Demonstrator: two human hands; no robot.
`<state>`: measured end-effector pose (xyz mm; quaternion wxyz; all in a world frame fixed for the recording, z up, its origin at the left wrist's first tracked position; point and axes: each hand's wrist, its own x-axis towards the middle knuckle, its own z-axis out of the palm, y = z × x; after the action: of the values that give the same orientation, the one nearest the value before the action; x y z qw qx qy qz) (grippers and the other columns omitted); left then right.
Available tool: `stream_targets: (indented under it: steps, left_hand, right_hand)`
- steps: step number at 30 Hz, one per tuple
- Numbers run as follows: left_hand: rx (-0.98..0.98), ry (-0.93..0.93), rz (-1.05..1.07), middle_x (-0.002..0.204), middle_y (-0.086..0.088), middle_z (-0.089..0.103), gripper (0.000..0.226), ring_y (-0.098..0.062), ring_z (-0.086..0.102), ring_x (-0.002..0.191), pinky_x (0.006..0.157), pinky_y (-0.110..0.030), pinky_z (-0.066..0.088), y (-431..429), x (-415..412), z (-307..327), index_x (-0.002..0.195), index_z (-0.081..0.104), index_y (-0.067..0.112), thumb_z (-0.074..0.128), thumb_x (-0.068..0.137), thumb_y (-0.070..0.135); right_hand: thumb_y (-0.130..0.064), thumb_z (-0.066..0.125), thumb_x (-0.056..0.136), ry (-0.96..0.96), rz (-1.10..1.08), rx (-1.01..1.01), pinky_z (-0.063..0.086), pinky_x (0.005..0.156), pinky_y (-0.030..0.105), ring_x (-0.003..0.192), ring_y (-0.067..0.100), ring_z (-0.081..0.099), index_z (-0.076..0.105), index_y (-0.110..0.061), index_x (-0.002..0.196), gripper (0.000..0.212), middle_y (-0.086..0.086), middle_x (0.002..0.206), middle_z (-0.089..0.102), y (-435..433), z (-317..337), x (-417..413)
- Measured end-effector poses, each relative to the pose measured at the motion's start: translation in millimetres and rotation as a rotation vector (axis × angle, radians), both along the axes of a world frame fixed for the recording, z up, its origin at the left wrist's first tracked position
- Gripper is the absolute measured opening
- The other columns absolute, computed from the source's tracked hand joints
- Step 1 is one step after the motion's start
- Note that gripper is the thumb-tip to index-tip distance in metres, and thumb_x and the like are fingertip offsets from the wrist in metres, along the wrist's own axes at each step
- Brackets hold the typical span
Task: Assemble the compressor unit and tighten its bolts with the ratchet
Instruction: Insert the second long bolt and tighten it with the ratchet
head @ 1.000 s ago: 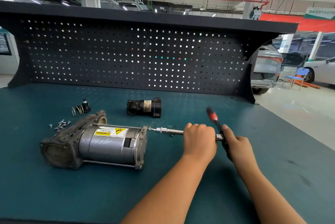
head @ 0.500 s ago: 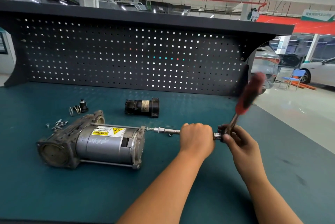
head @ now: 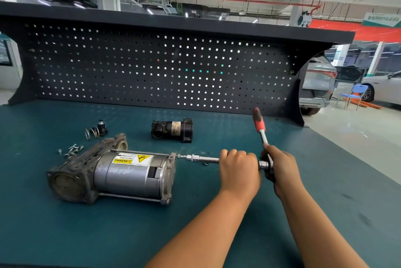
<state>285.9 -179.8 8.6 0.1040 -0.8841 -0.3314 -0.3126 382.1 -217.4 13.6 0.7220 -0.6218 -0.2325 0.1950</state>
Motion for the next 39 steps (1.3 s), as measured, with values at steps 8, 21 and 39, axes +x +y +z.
stream_targets:
  steps: [8, 21, 39]
  left_hand:
    - [-0.073, 0.038, -0.106, 0.087, -0.01, 0.068, 0.011, -0.031, 0.06, 0.085, 0.069, -0.032, 0.021, 8, 4, -4, 0.082, 0.064, 0.012, 0.053, 0.08, 0.01]
    - [0.012, -0.049, 0.004, 0.04, 0.007, 0.05, 0.026, -0.012, 0.05, 0.043, 0.052, -0.019, 0.034, -4, -3, 2, 0.04, 0.054, 0.019, 0.079, 0.033, 0.025]
    - [-0.088, -0.039, -0.058, 0.088, -0.01, 0.069, 0.01, -0.033, 0.062, 0.084, 0.067, -0.032, 0.021, 2, 2, 5, 0.082, 0.062, 0.014, 0.052, 0.082, 0.011]
  right_hand:
    - [-0.018, 0.053, 0.095, -0.347, 0.129, 0.051, 0.046, 0.061, 0.021, 0.066, 0.006, 0.061, 0.07, -0.019, 0.079, 0.023, -0.003, 0.073, 0.069, -30, -12, 4]
    - [-0.008, 0.053, 0.093, -0.595, 0.083, 0.052, 0.046, 0.057, 0.012, 0.061, 0.0, 0.059, 0.061, -0.023, 0.082, 0.021, -0.006, 0.073, 0.068, -34, -3, -6]
    - [0.004, 0.071, 0.072, -1.167, 0.255, 0.144, 0.04, 0.103, 0.02, 0.127, 0.011, 0.05, 0.073, -0.013, 0.09, 0.024, -0.011, 0.119, 0.065, -80, -34, -8]
